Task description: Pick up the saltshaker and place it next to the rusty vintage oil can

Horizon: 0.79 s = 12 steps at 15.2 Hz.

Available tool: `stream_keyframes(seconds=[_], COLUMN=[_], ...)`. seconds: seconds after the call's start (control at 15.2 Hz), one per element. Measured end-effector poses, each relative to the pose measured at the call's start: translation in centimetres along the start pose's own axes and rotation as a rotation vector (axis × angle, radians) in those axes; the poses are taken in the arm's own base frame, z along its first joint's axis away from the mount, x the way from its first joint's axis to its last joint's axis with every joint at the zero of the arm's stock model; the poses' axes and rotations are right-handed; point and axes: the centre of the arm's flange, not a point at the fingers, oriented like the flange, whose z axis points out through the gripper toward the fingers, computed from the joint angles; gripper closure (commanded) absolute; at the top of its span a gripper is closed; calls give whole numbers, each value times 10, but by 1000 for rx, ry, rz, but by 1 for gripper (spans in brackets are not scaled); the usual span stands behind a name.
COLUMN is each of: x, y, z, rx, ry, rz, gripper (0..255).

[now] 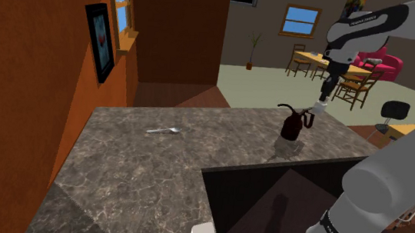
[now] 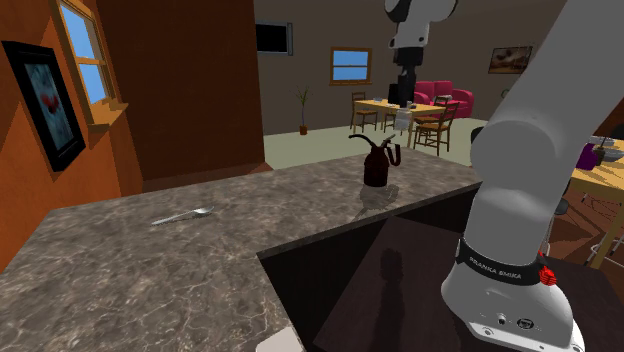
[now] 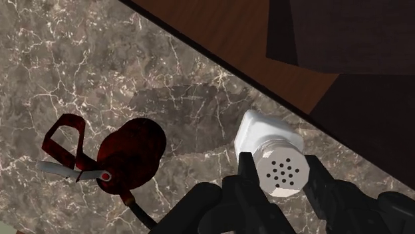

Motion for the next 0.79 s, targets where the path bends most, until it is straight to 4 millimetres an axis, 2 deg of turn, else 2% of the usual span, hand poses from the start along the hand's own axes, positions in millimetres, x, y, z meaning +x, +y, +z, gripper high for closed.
stream_keyframes(seconds=[0.79], x=[2], y=[-1], z=[64], rx=[0], ry=[0], rz=[0], gripper=[255])
